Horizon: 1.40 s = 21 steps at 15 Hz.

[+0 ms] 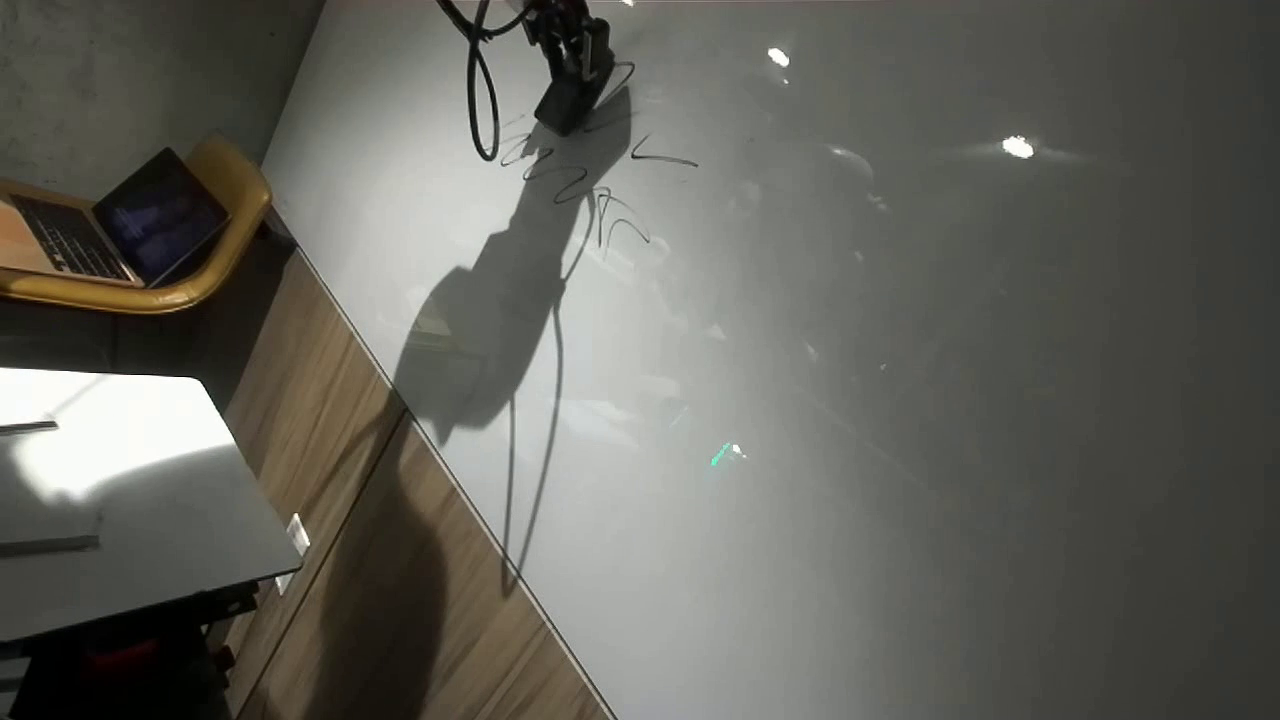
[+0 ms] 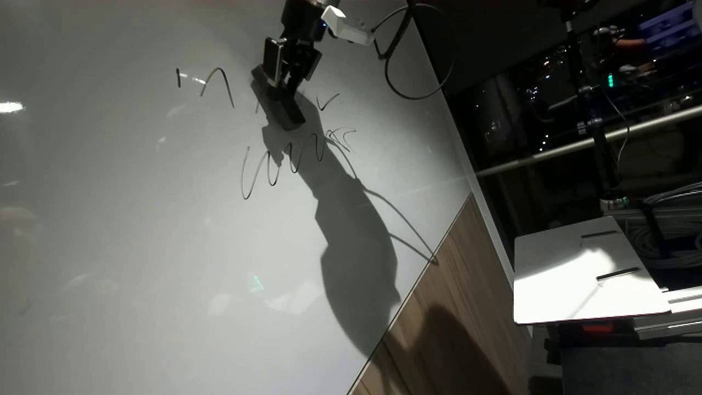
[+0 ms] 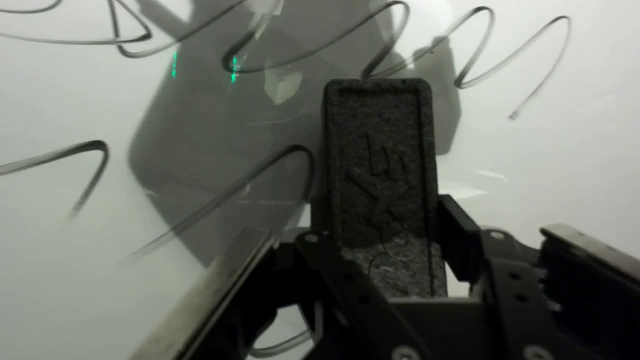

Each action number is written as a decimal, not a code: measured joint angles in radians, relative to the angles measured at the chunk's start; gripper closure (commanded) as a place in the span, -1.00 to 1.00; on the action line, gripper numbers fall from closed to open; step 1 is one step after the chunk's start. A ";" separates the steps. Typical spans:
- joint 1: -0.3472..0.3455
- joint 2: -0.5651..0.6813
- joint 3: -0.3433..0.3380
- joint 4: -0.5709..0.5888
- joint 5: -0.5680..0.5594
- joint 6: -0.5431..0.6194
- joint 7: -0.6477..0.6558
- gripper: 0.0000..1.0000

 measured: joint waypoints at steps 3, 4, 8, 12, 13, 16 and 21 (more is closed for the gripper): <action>0.000 0.024 0.034 0.023 0.000 0.003 0.012 0.43; -0.001 0.032 0.039 0.030 0.000 0.006 0.012 0.43; -0.001 0.047 0.061 0.049 -0.002 0.037 0.012 0.43; 0.000 0.045 0.100 0.072 -0.014 0.073 0.012 0.43; 0.000 0.046 0.107 0.076 -0.018 0.084 0.012 0.43; -0.001 0.054 0.120 0.077 -0.037 0.128 0.012 0.43; -0.001 0.087 0.133 0.075 -0.091 0.201 0.002 0.43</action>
